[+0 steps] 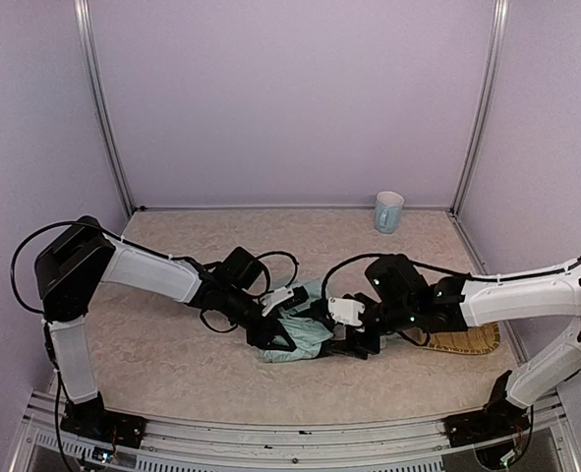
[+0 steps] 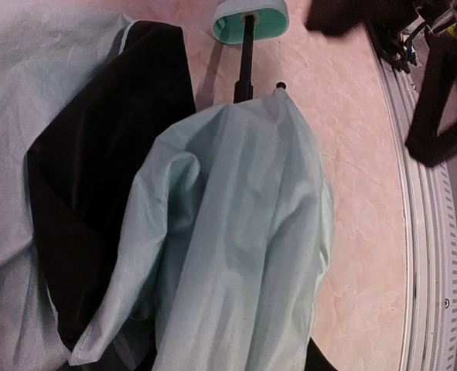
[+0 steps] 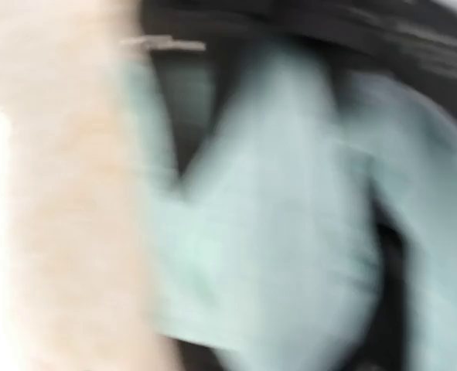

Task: Put away the umbrella

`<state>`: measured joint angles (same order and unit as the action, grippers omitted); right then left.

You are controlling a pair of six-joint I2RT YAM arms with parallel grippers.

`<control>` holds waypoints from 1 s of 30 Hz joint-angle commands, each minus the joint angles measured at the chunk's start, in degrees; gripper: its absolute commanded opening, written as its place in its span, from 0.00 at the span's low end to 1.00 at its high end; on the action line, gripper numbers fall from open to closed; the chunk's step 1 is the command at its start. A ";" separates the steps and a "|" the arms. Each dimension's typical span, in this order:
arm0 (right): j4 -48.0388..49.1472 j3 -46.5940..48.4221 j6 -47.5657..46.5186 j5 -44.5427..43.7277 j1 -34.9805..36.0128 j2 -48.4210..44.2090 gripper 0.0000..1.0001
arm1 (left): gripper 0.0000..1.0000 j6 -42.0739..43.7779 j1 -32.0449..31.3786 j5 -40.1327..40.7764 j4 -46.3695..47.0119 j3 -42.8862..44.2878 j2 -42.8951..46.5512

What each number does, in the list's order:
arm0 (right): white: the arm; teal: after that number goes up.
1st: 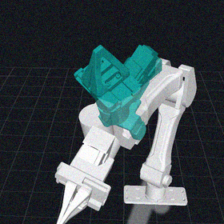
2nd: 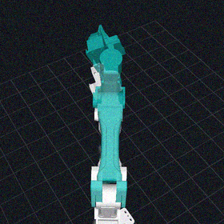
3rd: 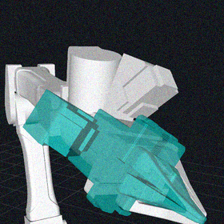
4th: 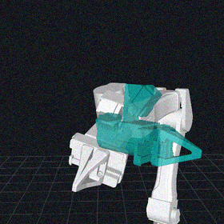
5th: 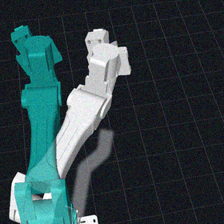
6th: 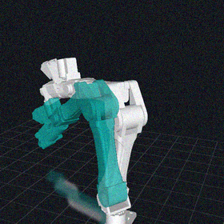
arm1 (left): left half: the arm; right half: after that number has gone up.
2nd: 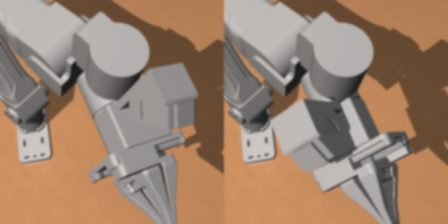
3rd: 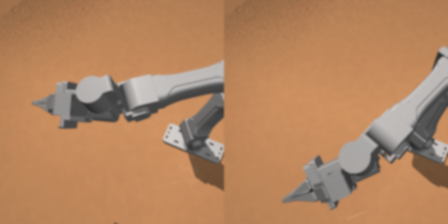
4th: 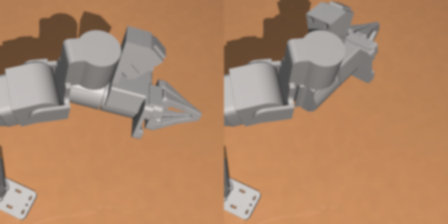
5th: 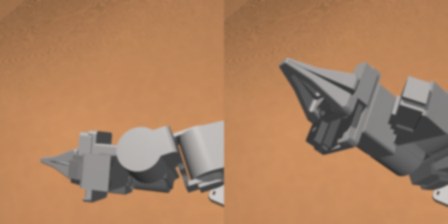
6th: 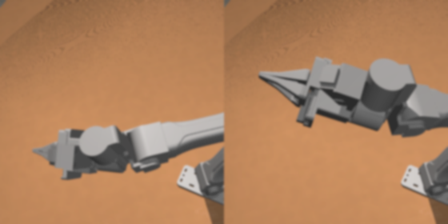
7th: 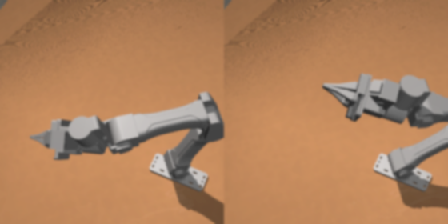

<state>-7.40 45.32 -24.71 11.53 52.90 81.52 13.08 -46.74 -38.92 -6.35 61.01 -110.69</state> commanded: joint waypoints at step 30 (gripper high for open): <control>8.66 5.50 -14.94 -9.19 3.29 23.07 0.27 | 0.31 5.81 3.66 -6.94 -18.23 6.73 -8.34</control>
<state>8.73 48.77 -43.16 2.74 58.67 102.78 17.89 -43.66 -48.45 -19.09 70.46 -117.84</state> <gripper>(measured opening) 0.367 0.299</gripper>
